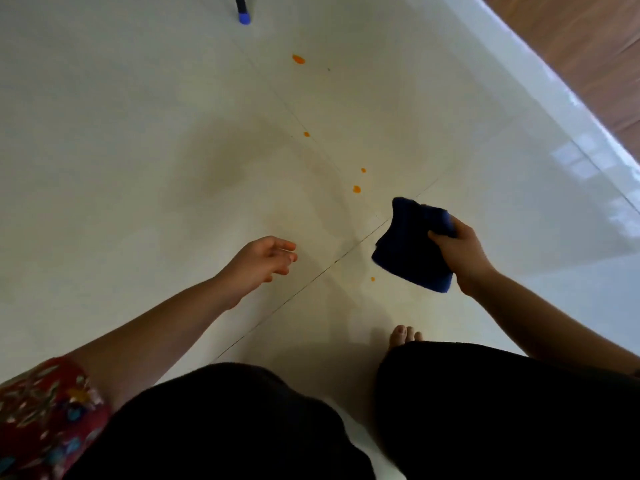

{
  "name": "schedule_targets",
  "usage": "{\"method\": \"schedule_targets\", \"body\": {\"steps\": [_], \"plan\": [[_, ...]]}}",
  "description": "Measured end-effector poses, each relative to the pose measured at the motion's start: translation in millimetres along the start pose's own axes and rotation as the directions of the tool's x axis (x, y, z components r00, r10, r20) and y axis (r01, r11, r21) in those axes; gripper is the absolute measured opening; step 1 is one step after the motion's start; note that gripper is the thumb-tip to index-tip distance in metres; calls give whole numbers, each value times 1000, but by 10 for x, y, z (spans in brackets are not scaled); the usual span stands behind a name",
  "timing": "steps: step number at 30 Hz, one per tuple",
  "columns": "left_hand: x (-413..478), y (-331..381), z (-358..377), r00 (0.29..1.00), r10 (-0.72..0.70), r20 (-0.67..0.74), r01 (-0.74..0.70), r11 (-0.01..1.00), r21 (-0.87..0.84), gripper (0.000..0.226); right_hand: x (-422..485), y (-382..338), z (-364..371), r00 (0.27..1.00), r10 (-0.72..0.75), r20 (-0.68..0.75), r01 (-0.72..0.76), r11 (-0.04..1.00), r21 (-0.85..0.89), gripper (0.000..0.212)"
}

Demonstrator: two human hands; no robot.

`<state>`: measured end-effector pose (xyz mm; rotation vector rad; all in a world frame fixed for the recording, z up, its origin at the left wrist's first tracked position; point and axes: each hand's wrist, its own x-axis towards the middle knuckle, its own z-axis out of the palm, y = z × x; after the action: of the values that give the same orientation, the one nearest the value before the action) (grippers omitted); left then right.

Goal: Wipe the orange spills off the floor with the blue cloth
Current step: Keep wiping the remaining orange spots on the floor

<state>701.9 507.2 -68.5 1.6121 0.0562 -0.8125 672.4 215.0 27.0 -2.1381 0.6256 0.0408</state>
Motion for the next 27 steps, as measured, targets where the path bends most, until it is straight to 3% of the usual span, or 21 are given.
{"method": "schedule_targets", "body": {"steps": [3, 5, 7, 8, 9, 11, 13, 15, 19, 21, 24, 27], "plan": [[73, -39, 77, 1000, -31, -8, 31, 998, 50, 22, 92, 323, 86, 959, -245, 145, 278, 915, -292, 52], [106, -46, 104, 998, -61, 0, 60, 993, 97, 22, 157, 663, 204, 848, -356, 393, 507, 761, -404, 61], [160, -47, 133, 995, -103, 18, 99, 982, 159, 22, 192, 939, 374, 654, -289, 699, 686, 617, -385, 54], [188, -43, 142, 992, -127, 28, 119, 973, 200, 22, 218, 1035, 458, 585, -236, 776, 733, 563, -382, 54], [216, -27, 149, 987, -153, 45, 138, 959, 247, 22, 258, 1113, 547, 567, -245, 786, 757, 531, -381, 54], [297, -2, 164, 972, -223, 72, 189, 929, 319, 22, 424, 1234, 729, 652, -339, 679, 728, 531, -433, 55], [403, 37, 177, 964, -260, 53, 223, 901, 371, 23, 526, 1287, 968, 724, -322, 609, 677, 499, -541, 61], [527, 40, 190, 974, -224, -20, 211, 878, 429, 24, 441, 1365, 1241, 712, -335, 618, 698, 439, -566, 65], [807, -7, 340, 984, -36, -173, 134, 793, 595, 47, 544, 1699, 1201, 571, -439, 694, 821, 289, -493, 60], [903, -47, 439, 976, 45, -211, 106, 752, 650, 56, 688, 1870, 976, 547, -474, 690, 837, 296, -461, 56], [1084, -184, 631, 944, 194, -266, 63, 688, 723, 58, 949, 1953, 783, 592, -503, 629, 806, 353, -476, 55], [1260, -333, 842, 912, 165, -377, 172, 680, 713, 60, 1087, 1692, 1035, 662, -510, 549, 749, 431, -503, 54]]}}
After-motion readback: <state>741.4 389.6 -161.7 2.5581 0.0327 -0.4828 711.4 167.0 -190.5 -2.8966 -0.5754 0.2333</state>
